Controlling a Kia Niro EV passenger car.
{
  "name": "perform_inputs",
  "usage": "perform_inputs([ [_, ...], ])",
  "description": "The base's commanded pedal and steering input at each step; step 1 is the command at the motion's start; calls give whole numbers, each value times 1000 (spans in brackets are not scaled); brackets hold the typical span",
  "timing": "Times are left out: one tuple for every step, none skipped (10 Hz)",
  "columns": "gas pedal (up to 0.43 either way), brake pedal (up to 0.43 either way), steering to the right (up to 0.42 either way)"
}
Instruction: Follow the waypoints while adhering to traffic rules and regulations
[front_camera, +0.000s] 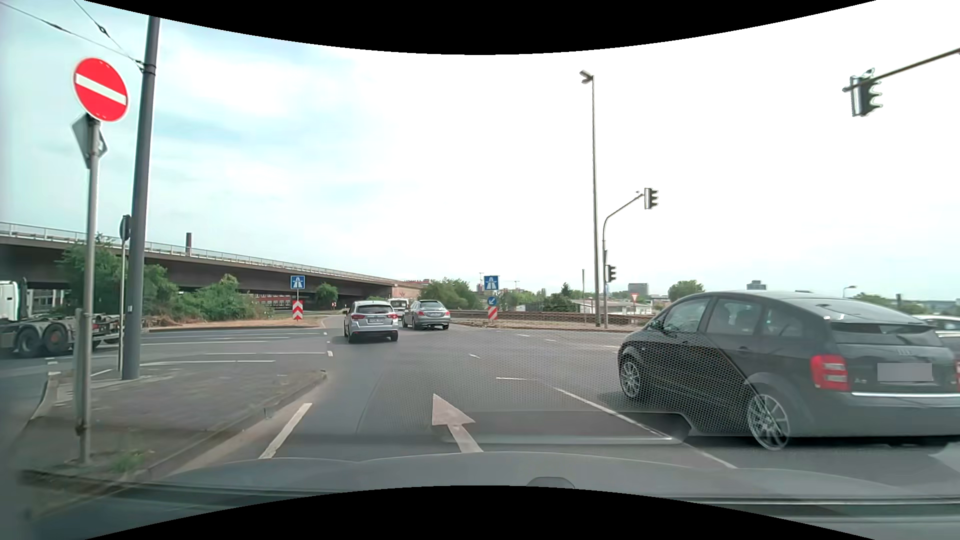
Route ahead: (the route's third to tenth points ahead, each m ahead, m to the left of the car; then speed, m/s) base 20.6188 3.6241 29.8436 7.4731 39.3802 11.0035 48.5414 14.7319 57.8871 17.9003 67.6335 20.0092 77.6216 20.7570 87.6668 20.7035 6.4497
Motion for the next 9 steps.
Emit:
perform_inputs([
  [59,0,-193],
  [59,0,-200],
  [59,0,-193],
  [67,0,-174],
  [87,0,-144],
  [87,0,-126],
  [87,0,-122],
  [87,0,-122],
  [87,0,-122],
])
